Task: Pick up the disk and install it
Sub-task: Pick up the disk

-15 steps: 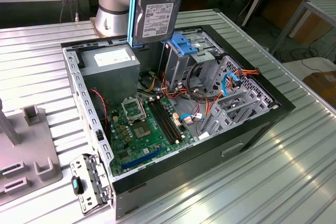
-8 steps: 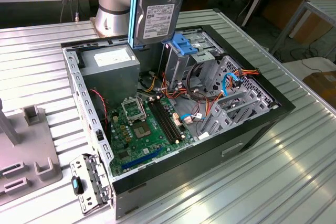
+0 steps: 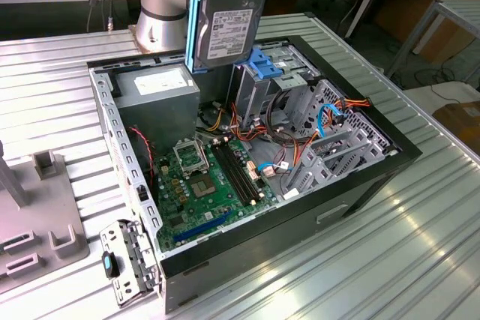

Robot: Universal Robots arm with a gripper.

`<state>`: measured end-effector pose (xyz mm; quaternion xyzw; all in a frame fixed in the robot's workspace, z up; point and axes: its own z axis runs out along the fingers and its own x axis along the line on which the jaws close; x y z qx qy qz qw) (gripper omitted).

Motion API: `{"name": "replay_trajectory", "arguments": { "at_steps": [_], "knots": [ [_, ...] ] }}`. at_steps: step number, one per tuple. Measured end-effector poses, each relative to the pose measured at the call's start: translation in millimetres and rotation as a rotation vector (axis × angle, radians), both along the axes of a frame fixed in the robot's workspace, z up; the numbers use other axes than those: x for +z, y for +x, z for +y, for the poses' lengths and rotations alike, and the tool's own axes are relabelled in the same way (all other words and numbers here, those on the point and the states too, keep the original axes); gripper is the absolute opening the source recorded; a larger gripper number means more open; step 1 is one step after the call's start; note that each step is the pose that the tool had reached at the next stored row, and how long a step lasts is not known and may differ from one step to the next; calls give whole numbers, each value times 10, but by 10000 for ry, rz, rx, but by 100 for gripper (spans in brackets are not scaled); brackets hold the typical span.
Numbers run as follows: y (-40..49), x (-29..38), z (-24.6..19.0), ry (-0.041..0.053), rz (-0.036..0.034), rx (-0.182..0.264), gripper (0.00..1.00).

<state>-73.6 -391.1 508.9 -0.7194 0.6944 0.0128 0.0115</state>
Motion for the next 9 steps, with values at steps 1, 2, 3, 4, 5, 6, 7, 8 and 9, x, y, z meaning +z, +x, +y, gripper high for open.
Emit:
{"name": "replay_trajectory", "arguments": {
  "at_steps": [1,2,3,4,5,6,7,8,9],
  "knots": [
    [0,0,-4,-1,0,0,36],
    [0,0,-8,-1,0,0,36],
    [1,0,-12,0,0,0,36],
    [1,1,-20,-1,1,1,36],
    [1,0,-25,-1,0,1,36],
    [2,0,-32,0,0,1,36],
    [2,0,-36,0,0,0,36],
    [3,0,-44,0,0,1,36],
    [3,0,-48,0,0,0,36]
  ]
}}
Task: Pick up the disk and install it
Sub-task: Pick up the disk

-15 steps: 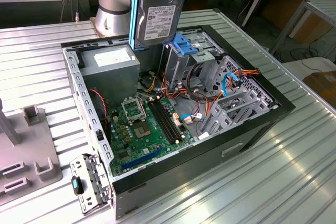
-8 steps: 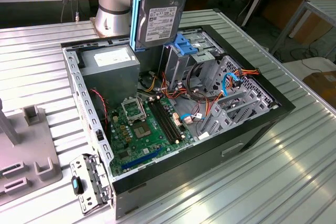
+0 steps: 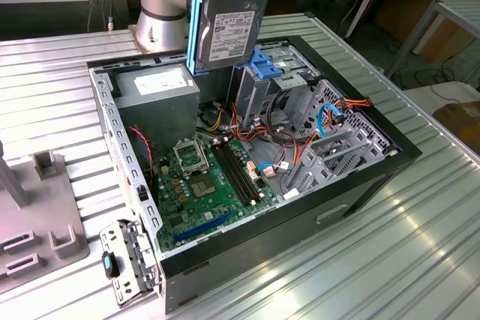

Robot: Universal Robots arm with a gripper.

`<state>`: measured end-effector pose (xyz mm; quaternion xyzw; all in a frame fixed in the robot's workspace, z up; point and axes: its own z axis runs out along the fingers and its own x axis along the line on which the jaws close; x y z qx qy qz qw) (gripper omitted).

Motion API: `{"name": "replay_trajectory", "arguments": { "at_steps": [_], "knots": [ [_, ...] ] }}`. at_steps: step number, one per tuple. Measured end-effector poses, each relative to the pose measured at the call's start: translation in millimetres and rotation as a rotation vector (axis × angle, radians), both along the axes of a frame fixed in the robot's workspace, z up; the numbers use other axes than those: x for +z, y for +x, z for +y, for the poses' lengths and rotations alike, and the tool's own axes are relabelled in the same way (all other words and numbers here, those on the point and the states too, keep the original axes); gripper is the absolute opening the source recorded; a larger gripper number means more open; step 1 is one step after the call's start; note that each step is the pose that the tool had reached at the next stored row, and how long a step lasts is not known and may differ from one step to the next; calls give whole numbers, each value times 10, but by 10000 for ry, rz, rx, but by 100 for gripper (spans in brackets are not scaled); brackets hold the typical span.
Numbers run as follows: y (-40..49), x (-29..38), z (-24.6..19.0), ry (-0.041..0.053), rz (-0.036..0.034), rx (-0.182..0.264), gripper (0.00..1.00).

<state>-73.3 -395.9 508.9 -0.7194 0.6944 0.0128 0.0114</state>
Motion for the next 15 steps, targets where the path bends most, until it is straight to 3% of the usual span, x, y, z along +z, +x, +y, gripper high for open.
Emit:
{"name": "replay_trajectory", "arguments": {
  "at_steps": [8,15],
  "knots": [
    [6,0,-49,0,0,-1,36],
    [13,0,-67,0,0,0,36]
  ]
}}
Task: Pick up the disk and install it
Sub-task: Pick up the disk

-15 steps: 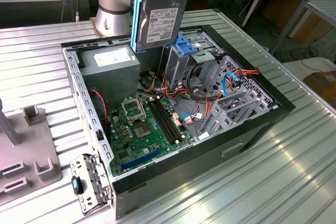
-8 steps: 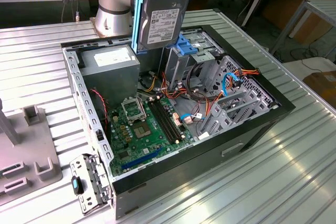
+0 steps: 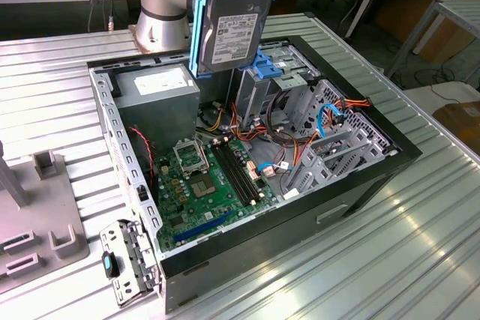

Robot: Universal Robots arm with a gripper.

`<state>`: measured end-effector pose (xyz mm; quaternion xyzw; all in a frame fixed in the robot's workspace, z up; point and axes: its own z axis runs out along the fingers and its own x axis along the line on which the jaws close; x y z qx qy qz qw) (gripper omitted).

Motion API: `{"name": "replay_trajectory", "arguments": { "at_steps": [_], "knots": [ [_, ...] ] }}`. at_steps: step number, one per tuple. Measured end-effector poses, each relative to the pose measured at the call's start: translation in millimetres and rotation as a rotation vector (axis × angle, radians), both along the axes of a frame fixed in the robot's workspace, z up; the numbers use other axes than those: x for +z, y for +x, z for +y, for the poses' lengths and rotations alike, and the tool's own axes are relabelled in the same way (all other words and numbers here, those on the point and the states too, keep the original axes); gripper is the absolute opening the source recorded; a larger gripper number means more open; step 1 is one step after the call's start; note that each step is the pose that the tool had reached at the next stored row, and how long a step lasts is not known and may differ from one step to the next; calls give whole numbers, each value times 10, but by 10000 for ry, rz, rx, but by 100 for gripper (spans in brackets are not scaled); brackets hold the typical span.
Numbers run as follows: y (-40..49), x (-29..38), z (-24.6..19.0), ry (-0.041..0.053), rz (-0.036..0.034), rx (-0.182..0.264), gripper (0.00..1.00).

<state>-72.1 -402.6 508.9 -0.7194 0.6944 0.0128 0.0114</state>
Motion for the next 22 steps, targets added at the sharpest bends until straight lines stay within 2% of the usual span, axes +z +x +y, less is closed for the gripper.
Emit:
{"name": "replay_trajectory", "arguments": {
  "at_steps": [4,14,17,18,20,22],
  "knots": [
    [2,-1,-8,0,0,0,36],
    [35,-1,-60,-1,0,0,36],
    [35,-1,-61,-1,0,-1,36],
    [36,-1,-70,0,-1,2,36],
    [36,0,-137,-2,1,0,36],
    [36,-2,-170,0,0,0,36]
  ]
}}
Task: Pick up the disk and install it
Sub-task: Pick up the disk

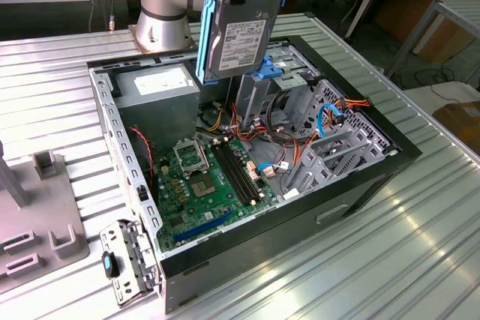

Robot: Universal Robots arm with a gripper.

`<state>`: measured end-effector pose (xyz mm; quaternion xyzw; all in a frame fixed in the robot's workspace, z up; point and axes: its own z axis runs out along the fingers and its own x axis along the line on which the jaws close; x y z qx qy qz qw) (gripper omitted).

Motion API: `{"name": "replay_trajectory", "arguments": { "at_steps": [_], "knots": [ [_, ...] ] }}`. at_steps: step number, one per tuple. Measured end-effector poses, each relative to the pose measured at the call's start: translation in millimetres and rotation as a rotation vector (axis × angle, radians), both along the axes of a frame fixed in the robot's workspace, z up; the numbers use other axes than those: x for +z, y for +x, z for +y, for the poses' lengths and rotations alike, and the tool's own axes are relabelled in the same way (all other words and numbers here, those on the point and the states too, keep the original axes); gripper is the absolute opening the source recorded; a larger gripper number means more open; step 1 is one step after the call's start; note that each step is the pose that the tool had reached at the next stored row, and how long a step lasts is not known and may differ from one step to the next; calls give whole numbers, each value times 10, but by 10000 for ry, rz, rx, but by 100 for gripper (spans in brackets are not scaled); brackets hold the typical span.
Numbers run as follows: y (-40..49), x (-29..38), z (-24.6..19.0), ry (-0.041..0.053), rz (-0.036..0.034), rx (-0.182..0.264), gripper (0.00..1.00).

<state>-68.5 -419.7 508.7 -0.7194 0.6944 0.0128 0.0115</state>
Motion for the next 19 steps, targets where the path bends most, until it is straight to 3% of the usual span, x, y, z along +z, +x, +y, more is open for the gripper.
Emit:
{"name": "replay_trajectory", "arguments": {
  "at_steps": [6,19],
  "knots": [
    [0,0,-47,0,0,0,36],
    [2,0,-54,-1,1,-1,36]
  ]
}}
